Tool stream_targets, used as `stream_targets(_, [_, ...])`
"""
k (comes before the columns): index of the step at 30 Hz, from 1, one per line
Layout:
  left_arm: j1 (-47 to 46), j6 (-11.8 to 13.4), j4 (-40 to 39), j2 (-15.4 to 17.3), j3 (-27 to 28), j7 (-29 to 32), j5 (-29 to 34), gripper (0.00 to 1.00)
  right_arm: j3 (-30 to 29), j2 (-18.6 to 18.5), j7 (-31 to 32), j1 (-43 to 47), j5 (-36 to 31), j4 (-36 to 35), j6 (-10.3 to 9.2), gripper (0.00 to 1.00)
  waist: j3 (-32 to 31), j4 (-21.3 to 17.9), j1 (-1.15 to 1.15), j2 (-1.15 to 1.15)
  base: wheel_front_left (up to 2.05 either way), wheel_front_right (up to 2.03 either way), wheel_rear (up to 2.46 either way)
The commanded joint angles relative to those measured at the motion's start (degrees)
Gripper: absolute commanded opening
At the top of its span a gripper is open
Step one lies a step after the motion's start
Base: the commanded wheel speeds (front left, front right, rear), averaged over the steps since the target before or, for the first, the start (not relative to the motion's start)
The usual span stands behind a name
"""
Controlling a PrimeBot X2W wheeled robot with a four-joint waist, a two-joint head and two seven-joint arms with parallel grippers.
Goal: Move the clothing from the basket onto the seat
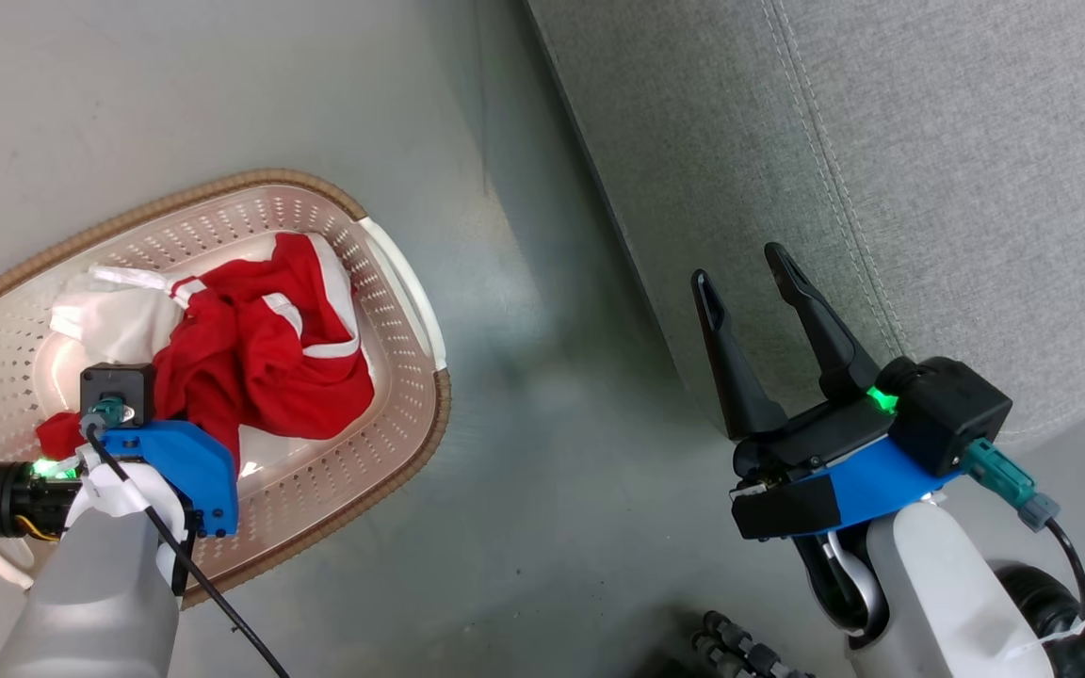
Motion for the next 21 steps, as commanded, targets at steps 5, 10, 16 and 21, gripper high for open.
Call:
stream_targets(5, [-0.87, -0.45, 0.38, 0.00, -0.76, -0.55, -0.28, 0.00, 0.03, -0.06, -0.29, -1.13, -0.13, 0.52, 0.01, 1.00, -1.27, 0.75, 0.00, 0.00, 0.00, 0.00, 0.00])
stream_targets(10, [-0.09, -0.82, 0.33, -0.98, -1.77, -1.01, 0.05, 0.00, -0.43, -0.06, -0.29, -0.92, -0.84, 1.08, 0.01, 1.00, -4.10, 2.05, 0.00, 0.00, 0.00, 0.00, 0.00])
stream_targets(16, [2.37, -1.60, -0.89, -3.09, -2.88, -1.51, -0.20, 0.00, -0.75, -0.08, -0.29, -0.15, -2.52, 2.57, 0.01, 1.00, -10.75, 5.03, 0.00, 0.00, 0.00, 0.00, 0.00])
stream_targets(21, [5.52, -2.39, -5.17, -4.98, -2.97, -1.53, -1.23, 0.00, -1.44, -0.10, -0.28, 1.18, -3.51, 3.94, 0.01, 1.00, -16.80, 8.22, 0.00, 0.00, 0.00, 0.00, 0.00])
